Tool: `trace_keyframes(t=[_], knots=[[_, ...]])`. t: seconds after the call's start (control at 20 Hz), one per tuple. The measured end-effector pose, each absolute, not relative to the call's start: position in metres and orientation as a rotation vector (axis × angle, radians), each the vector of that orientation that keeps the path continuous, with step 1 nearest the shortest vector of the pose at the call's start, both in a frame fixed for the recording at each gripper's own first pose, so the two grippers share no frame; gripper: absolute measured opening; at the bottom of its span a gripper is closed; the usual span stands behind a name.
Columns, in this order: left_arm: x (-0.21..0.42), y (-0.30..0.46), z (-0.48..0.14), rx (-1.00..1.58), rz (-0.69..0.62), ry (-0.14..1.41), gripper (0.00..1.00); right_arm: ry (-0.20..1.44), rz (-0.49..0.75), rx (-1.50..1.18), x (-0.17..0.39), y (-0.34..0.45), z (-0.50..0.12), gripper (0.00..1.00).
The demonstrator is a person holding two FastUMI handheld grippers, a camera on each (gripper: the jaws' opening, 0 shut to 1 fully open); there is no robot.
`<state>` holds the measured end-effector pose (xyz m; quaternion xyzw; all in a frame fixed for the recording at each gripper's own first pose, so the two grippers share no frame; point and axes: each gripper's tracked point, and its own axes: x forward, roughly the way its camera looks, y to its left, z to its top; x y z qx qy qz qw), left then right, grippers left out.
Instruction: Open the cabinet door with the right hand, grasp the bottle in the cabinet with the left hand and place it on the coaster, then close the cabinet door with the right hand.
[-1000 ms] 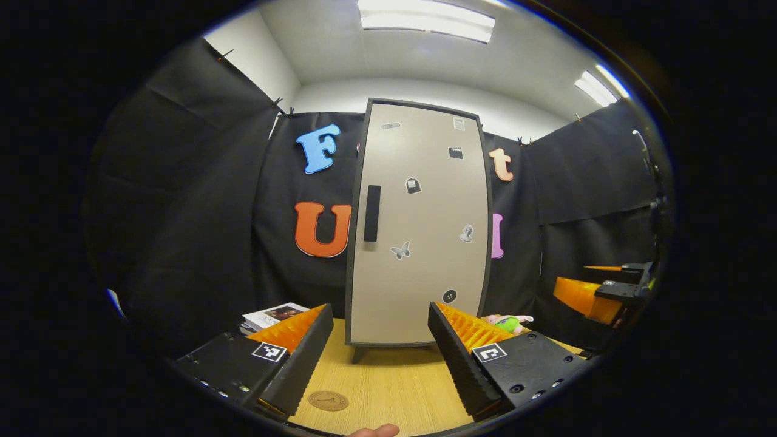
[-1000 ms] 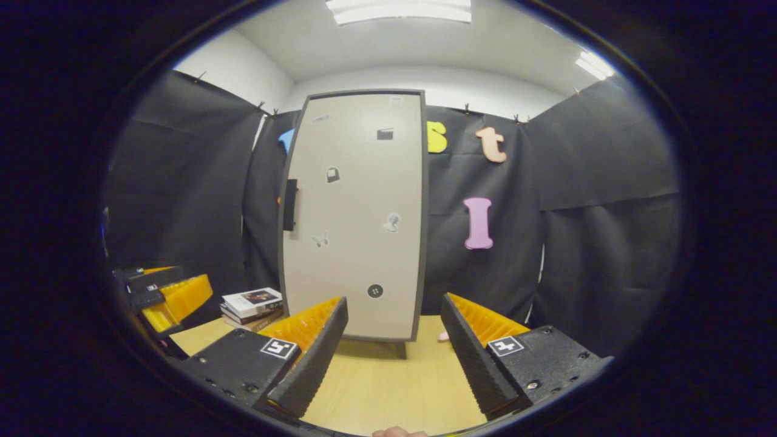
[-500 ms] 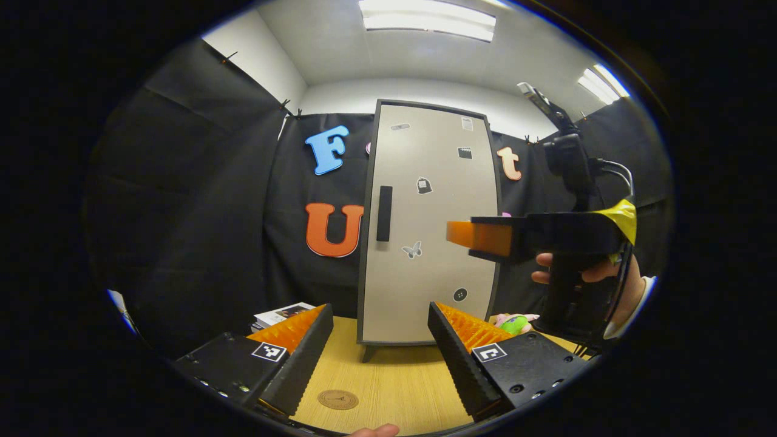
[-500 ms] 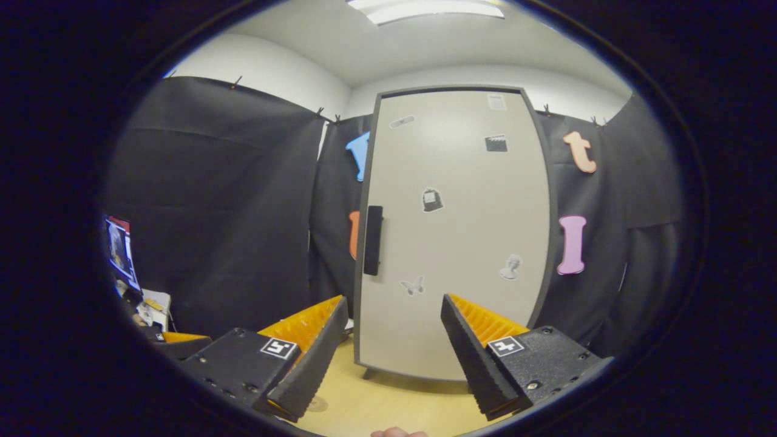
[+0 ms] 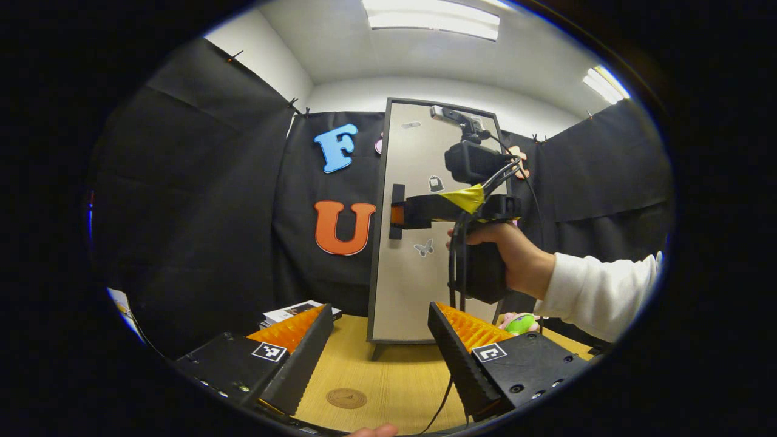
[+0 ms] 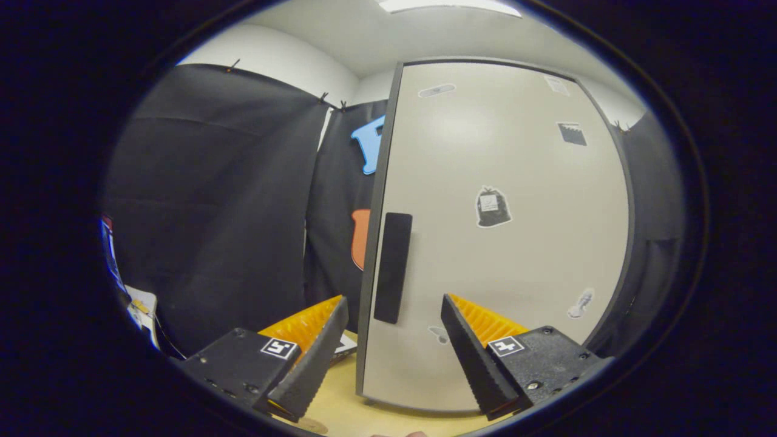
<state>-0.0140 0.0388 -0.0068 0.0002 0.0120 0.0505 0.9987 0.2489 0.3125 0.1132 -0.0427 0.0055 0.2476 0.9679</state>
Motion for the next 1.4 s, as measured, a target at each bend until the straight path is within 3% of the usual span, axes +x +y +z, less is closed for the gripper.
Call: trace_keyframes(t=[0.1, 0.35, 0.75, 0.85, 1.1, 1.4], knots=[[-0.013, 0.042, -0.007, 0.003, 0.105, 0.025, 0.95, 0.037, 0.497, -0.082, 0.264, 0.325, 0.110, 0.99], [-0.010, 0.052, -0.005, -0.003, 0.126, 0.022, 0.95, 0.040, 0.476, -0.095, 0.290, 0.345, 0.109, 0.96], [-0.007, 0.070, -0.004, -0.002, 0.169, 0.011, 0.95, 0.051, 0.413, -0.050, 0.307, 0.348, 0.110, 0.64], [-0.008, 0.072, -0.004, -0.002, 0.172, 0.012, 0.95, 0.047, 0.386, -0.053, 0.311, 0.345, 0.109, 0.42], [-0.009, 0.072, -0.005, -0.006, 0.171, 0.011, 0.95, 0.047, 0.379, -0.059, 0.310, 0.343, 0.109, 0.29], [-0.010, 0.071, -0.004, -0.004, 0.163, 0.009, 0.95, 0.049, 0.369, -0.065, 0.311, 0.342, 0.108, 0.28]])
